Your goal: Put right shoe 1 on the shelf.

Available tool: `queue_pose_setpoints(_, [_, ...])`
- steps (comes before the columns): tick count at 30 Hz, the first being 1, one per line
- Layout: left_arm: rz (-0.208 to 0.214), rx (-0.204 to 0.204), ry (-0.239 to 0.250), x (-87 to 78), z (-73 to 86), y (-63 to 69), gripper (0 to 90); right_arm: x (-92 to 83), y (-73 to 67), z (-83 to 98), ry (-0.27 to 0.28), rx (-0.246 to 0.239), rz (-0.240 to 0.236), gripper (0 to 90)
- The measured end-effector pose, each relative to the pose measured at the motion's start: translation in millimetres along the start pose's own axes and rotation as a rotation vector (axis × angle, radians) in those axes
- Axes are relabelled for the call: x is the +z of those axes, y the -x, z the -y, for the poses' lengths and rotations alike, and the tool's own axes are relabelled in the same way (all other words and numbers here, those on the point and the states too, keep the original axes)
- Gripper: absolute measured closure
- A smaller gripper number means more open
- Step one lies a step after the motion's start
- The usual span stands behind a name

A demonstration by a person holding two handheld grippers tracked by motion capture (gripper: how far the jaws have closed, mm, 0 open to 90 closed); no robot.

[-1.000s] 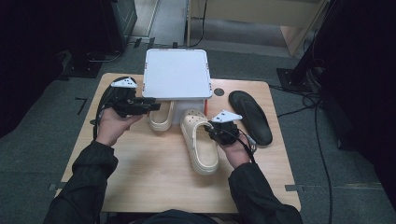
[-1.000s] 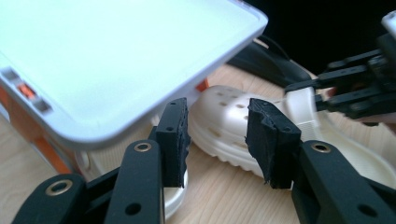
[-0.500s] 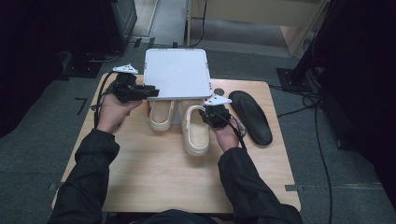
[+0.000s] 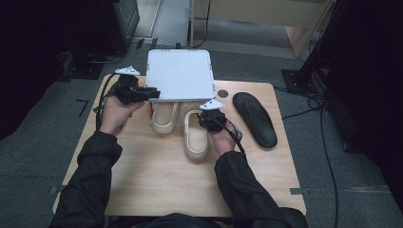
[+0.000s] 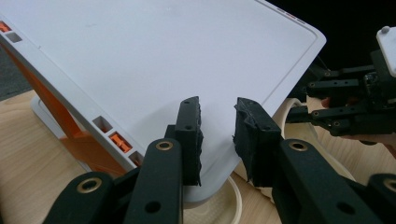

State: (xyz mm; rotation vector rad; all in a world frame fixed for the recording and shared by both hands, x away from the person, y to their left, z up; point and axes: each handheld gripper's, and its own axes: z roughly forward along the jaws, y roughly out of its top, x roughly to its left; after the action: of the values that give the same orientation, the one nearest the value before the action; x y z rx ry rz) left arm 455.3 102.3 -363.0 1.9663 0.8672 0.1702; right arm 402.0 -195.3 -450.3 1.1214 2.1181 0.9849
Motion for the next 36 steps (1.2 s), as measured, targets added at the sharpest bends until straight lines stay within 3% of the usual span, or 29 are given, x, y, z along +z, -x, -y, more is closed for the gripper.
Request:
queue_pose_setpoints(9, [-0.010,0.002,0.010,-0.2,1.9,1.2,72.2,-6.1,9.4,2.9,-0.001,0.080,-0.111,58.4])
queue_pose_setpoints(13, [-0.005,-0.005,0.015,-0.4,2.8,1.0,72.4,-15.5,11.6,5.1,0.014,0.101,-0.143,52.1])
queue_pose_setpoints(18, [-0.002,-0.006,0.018,-0.9,3.6,0.9,73.2,-38.0,16.1,5.7,0.036,0.109,-0.177,50.9])
queue_pose_setpoints(23, [-0.006,-0.007,0.017,-0.7,3.5,1.1,74.2,-58.2,17.3,11.5,0.054,0.101,-0.207,56.2])
queue_pose_setpoints(29, [-0.009,-0.007,0.018,-0.6,3.6,1.0,75.4,-69.5,15.3,27.3,0.053,0.101,-0.239,65.8])
queue_pose_setpoints(33, [-0.007,-0.009,0.017,-0.9,3.8,1.4,75.6,-76.8,10.2,38.7,0.065,0.088,-0.286,73.1])
queue_pose_setpoints(36, [-0.011,-0.006,0.015,-0.9,3.6,1.8,75.8,-80.7,2.6,47.2,0.070,0.050,-0.306,74.5])
